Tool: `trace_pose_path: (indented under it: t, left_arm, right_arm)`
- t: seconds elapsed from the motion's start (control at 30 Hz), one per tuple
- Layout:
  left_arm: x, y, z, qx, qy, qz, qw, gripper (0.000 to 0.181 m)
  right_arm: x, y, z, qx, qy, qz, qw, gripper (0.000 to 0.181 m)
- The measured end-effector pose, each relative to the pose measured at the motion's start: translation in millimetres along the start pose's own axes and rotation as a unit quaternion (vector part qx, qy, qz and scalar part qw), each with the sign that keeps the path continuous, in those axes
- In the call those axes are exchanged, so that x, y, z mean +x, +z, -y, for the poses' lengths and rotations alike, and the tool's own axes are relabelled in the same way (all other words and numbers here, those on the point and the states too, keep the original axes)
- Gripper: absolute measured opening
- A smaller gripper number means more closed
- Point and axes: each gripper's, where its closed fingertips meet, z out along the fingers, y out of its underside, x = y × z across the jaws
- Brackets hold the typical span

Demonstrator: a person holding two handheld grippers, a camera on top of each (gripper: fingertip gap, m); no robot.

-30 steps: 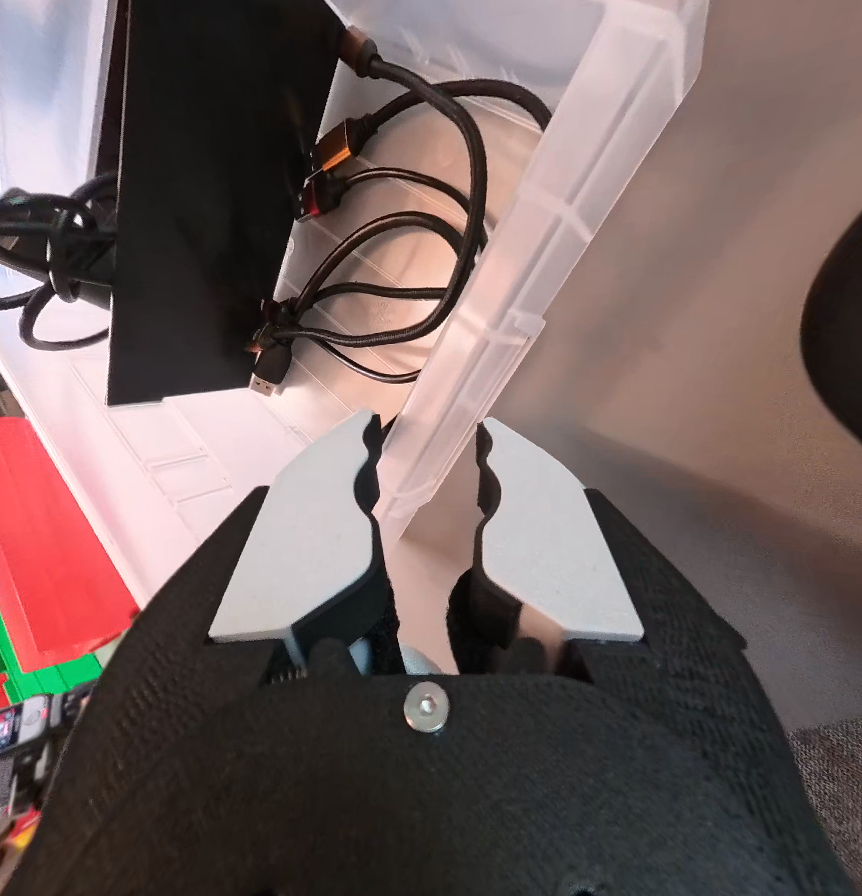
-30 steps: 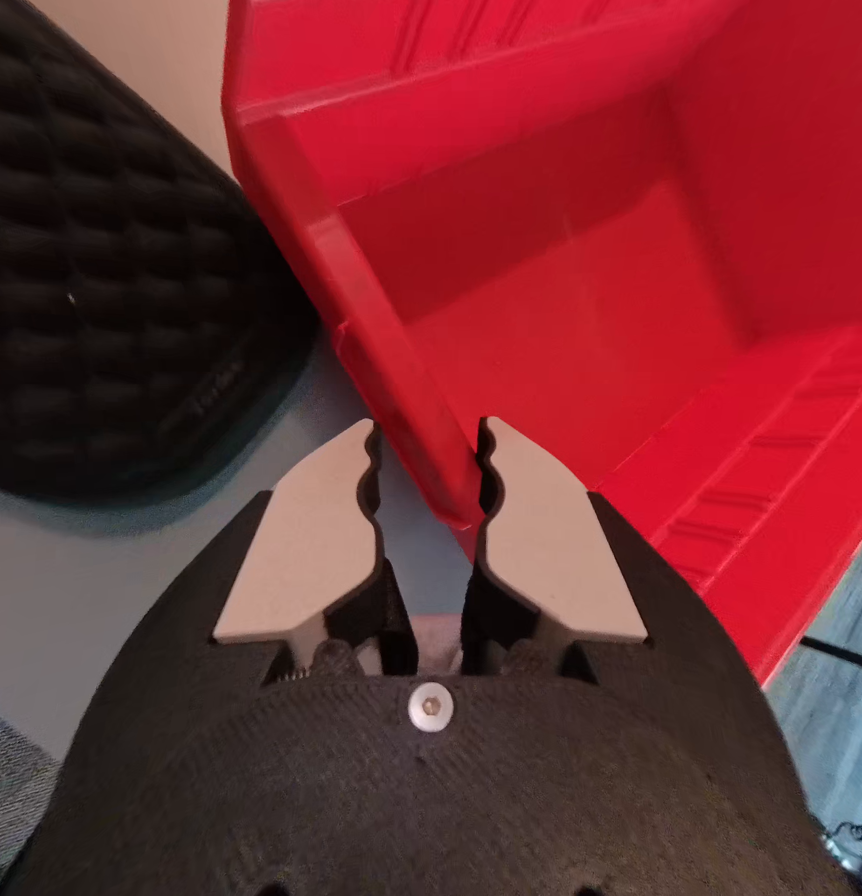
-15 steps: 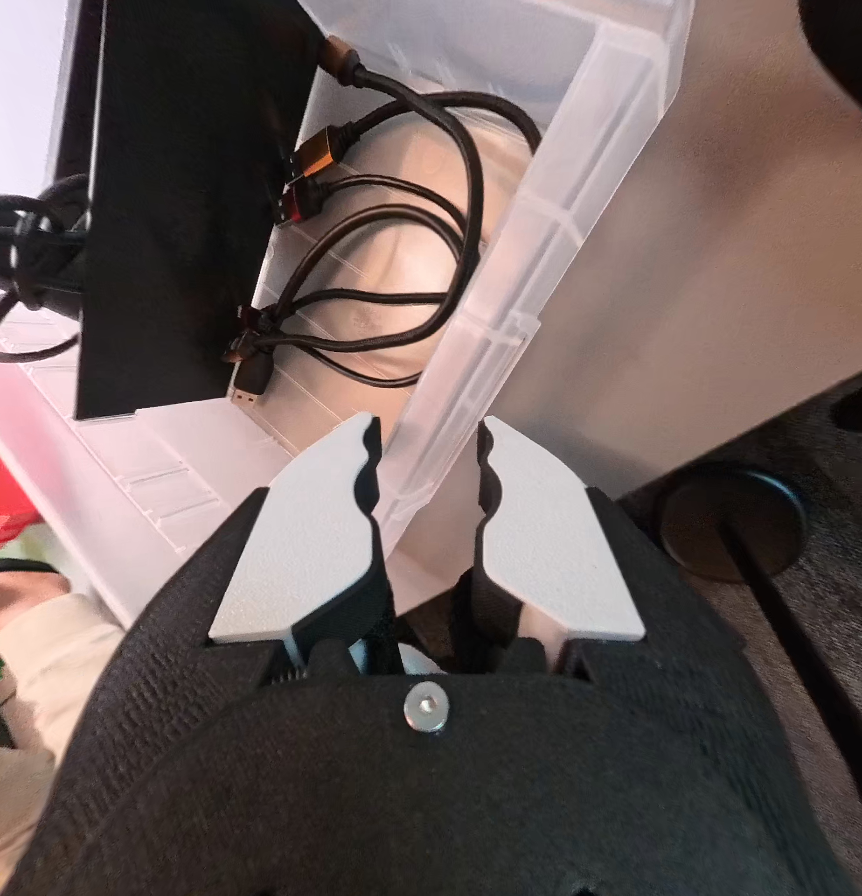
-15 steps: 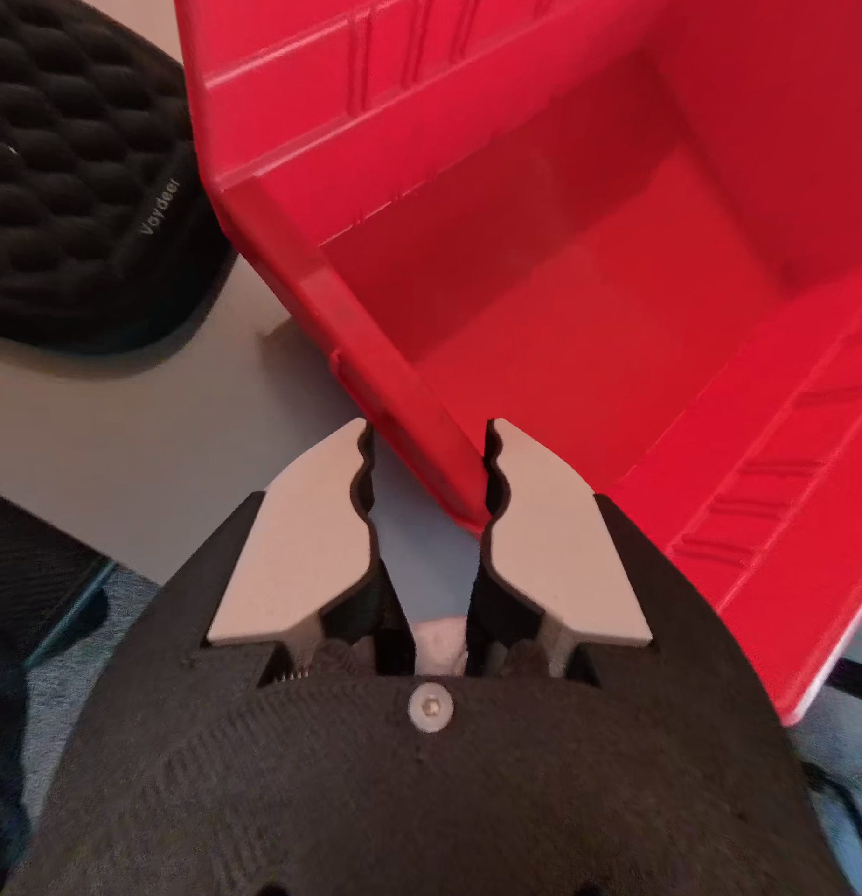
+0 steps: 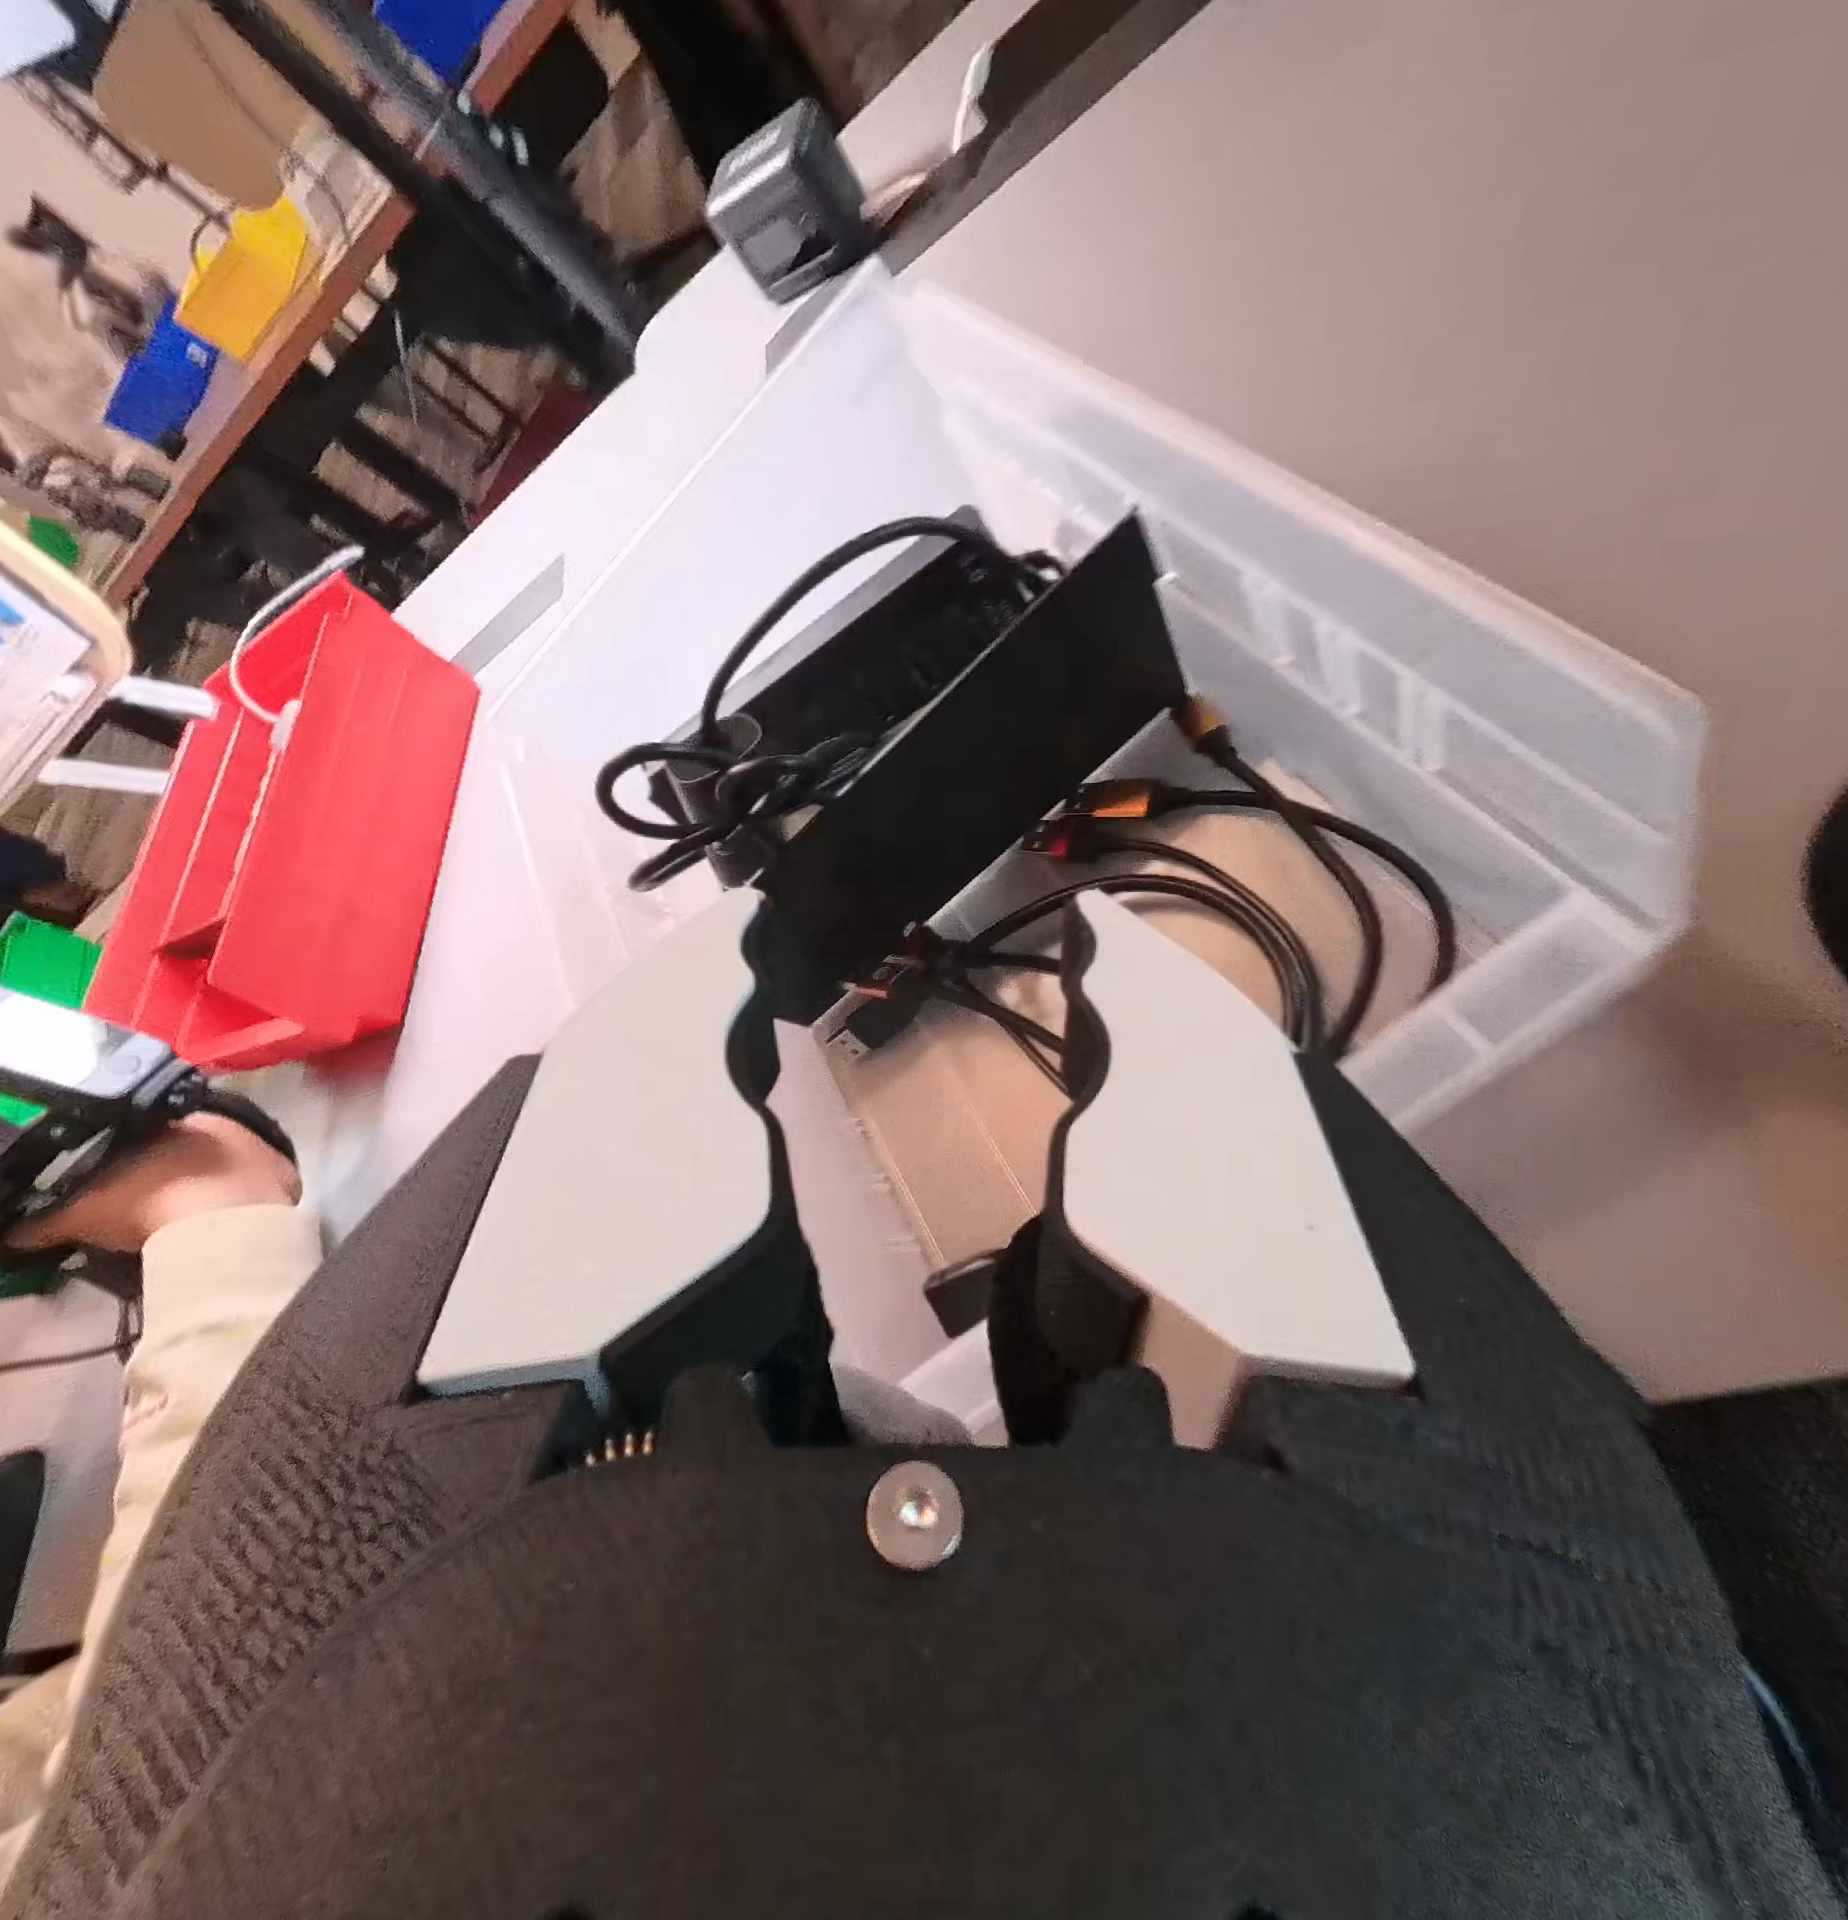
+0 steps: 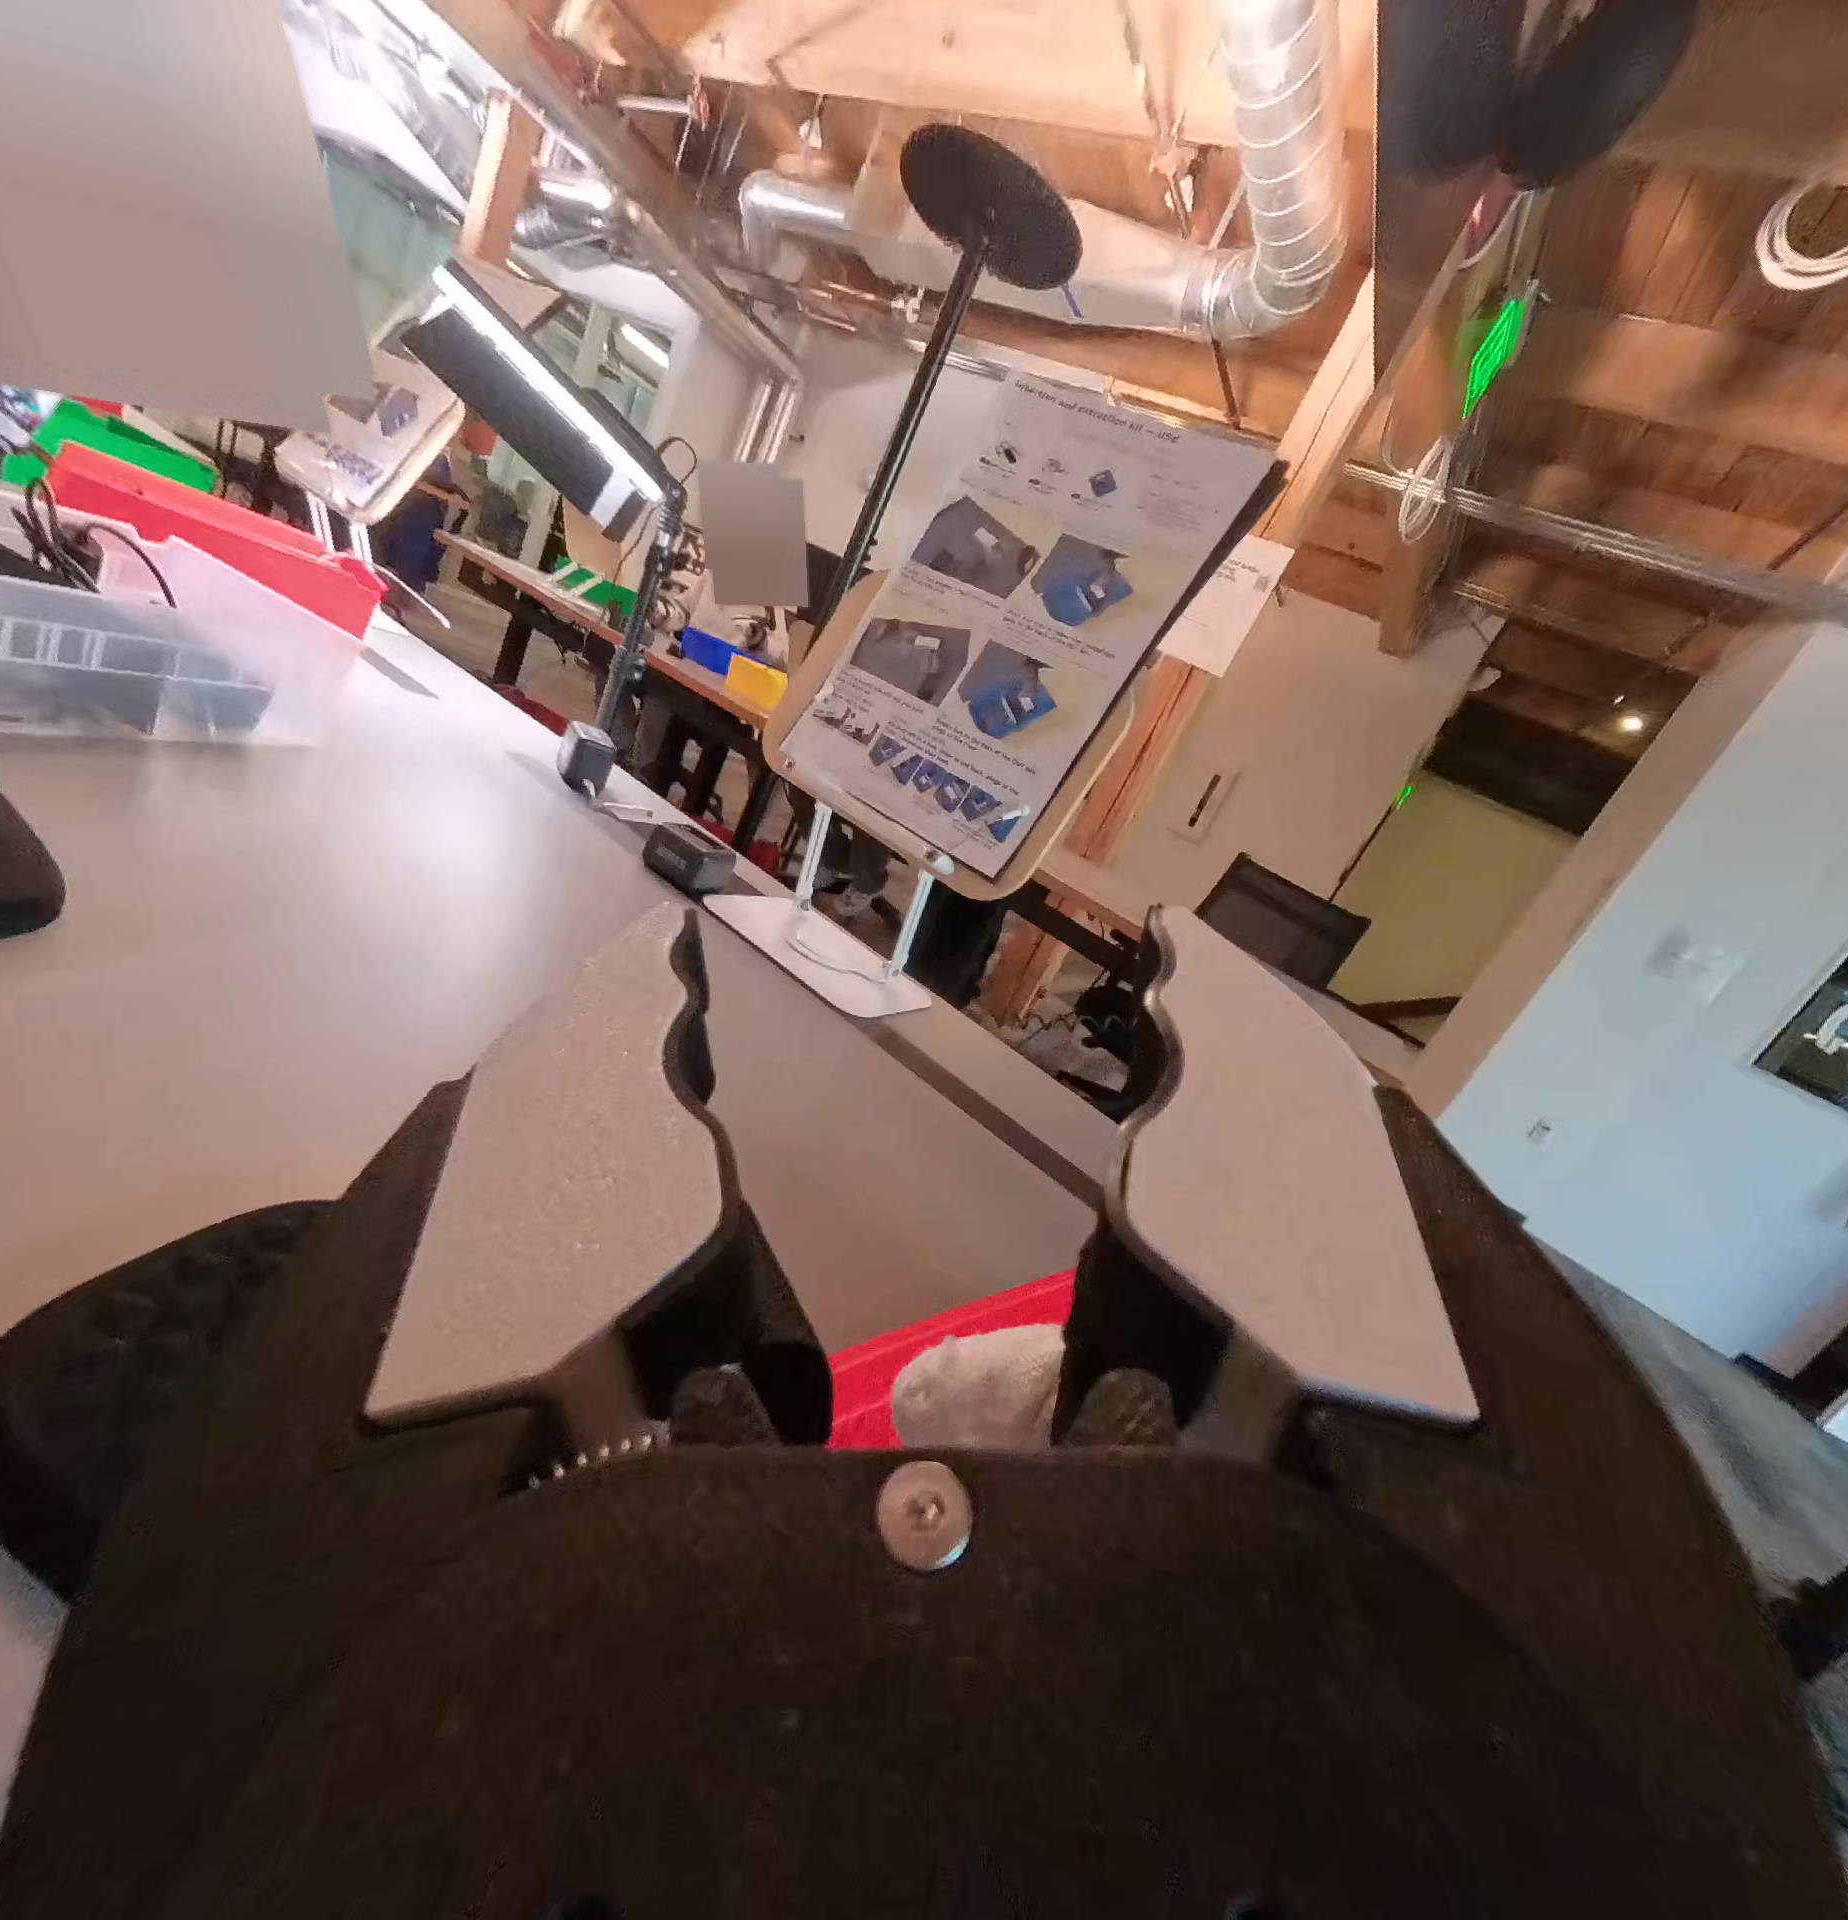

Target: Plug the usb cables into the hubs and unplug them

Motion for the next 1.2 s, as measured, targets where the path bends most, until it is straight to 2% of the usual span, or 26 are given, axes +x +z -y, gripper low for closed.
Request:
trace_pose_path:
  t: [0.2, 0.37, 0.53, 0.63, 0.73, 0.8, 0.87, 1.03, 1.2]
  left_arm:
    - [-14, 21, 25, 0.039, -0.080, -0.021, 0.996, 0.052]
    - [-26, 27, 50, 0.054, -0.073, -0.021, 0.996, 0.051]
    - [-31, 54, 49, -0.018, -0.027, -0.025, 0.999, 0.042]
    - [-40, 77, 32, -0.099, 0.011, -0.011, 0.995, 0.041]
    - [-44, 96, 20, -0.146, 0.031, -0.014, 0.989, 0.037]
    - [-46, 104, 16, -0.161, 0.039, -0.015, 0.986, 0.023]
    - [-49, 106, 18, -0.156, 0.035, -0.013, 0.987, 0.012]
    - [-67, 97, 26, -0.129, 0.018, 0.029, 0.991, 0.005]
    - [-91, 75, 59, -0.036, -0.047, 0.067, 0.996, 0.004]
  right_arm:
    - [-10, 14, -10, -0.057, -0.047, 0.004, 0.997, 0.080]
    - [-12, 18, -12, -0.067, -0.053, 0.006, 0.996, 0.079]
    - [-12, 22, -18, -0.083, -0.060, 0.004, 0.995, 0.078]
    - [-13, 23, -17, -0.085, -0.065, 0.005, 0.994, 0.076]
    - [-14, 22, -17, -0.084, -0.067, 0.007, 0.994, 0.076]
    - [-13, 21, -17, -0.083, -0.067, 0.004, 0.994, 0.076]
    - [-12, 20, -16, -0.081, -0.067, 0.002, 0.994, 0.075]
    - [-11, 20, -18, -0.084, -0.068, 0.001, 0.994, 0.073]
    - [-16, 25, -19, -0.090, -0.072, 0.010, 0.993, 0.073]
